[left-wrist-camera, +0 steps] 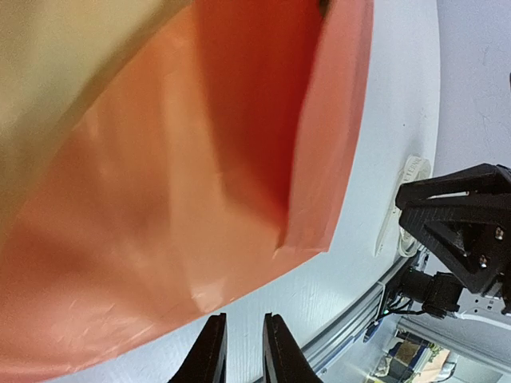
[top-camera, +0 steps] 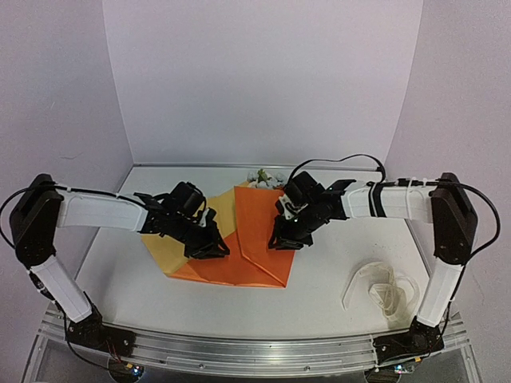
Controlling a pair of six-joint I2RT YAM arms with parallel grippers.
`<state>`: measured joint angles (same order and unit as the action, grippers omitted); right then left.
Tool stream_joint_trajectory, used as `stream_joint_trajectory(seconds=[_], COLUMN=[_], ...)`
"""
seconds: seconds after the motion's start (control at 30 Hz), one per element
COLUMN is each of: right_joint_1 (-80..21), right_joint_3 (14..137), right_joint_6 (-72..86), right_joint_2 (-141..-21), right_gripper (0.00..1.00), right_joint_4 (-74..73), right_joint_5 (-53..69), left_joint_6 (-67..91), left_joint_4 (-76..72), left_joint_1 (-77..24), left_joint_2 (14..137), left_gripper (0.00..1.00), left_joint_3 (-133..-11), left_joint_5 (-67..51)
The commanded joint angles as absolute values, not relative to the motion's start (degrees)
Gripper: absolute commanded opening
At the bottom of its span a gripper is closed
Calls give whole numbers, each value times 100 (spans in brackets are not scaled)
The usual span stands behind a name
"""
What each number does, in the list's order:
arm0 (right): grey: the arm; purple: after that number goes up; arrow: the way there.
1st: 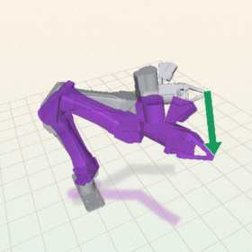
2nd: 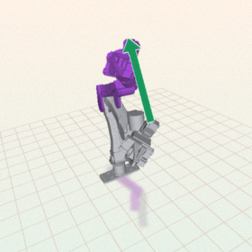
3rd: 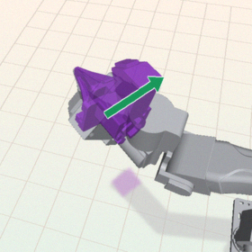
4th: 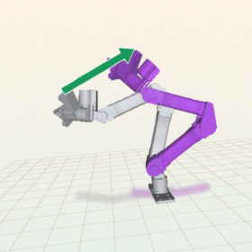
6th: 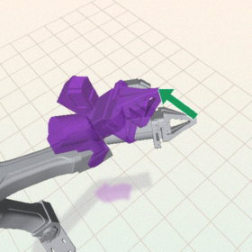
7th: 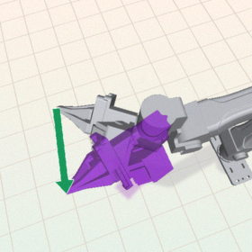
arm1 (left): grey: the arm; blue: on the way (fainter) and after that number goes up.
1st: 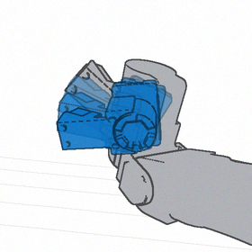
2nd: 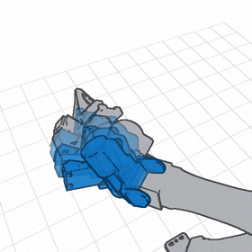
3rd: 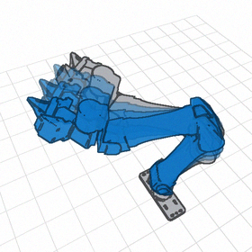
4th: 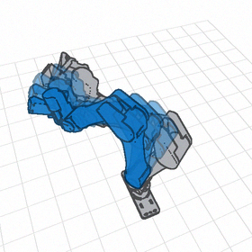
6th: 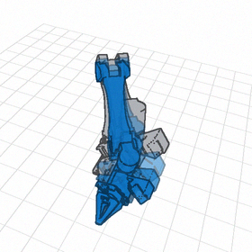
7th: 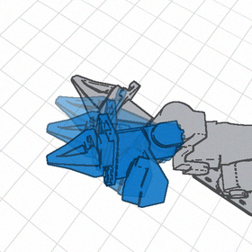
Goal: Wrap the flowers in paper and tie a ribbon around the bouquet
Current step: Pick up the two-thirds-folded wrapping paper from the center of the board.
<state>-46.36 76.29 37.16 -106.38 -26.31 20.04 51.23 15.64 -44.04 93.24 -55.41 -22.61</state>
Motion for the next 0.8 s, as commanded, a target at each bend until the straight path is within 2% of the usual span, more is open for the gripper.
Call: stream_joint_trajectory(seconds=[0.0,0.17,0.33,0.63,0.77], right_joint_1=[-4995,-5174,-5242,-5269,-5270], right_joint_3=[8050,8192,8396,8762,8834], right_joint_6=[3677,3714,3793,3900,3986], right_joint_2=[-10949,-11225,-11479,-11936,-12021], right_gripper=[22,21,20,19,19], right_joint_4=[-2663,-2652,-2628,-2620,-2571], right_joint_5=[1890,1870,1977,2021,2046], left_joint_6=[6161,7223,7881,7968,8088], left_joint_4=[1590,1562,1395,767,706], left_joint_1=[-4217,-4201,-4210,-4345,-4359], left_joint_2=[8111,6790,5967,6560,6748], left_gripper=[21,24,31,48,49], left_joint_3=[-4528,-3239,-2504,-2514,-2505], left_joint_5=[-1732,-1194,-714,-501,-290])
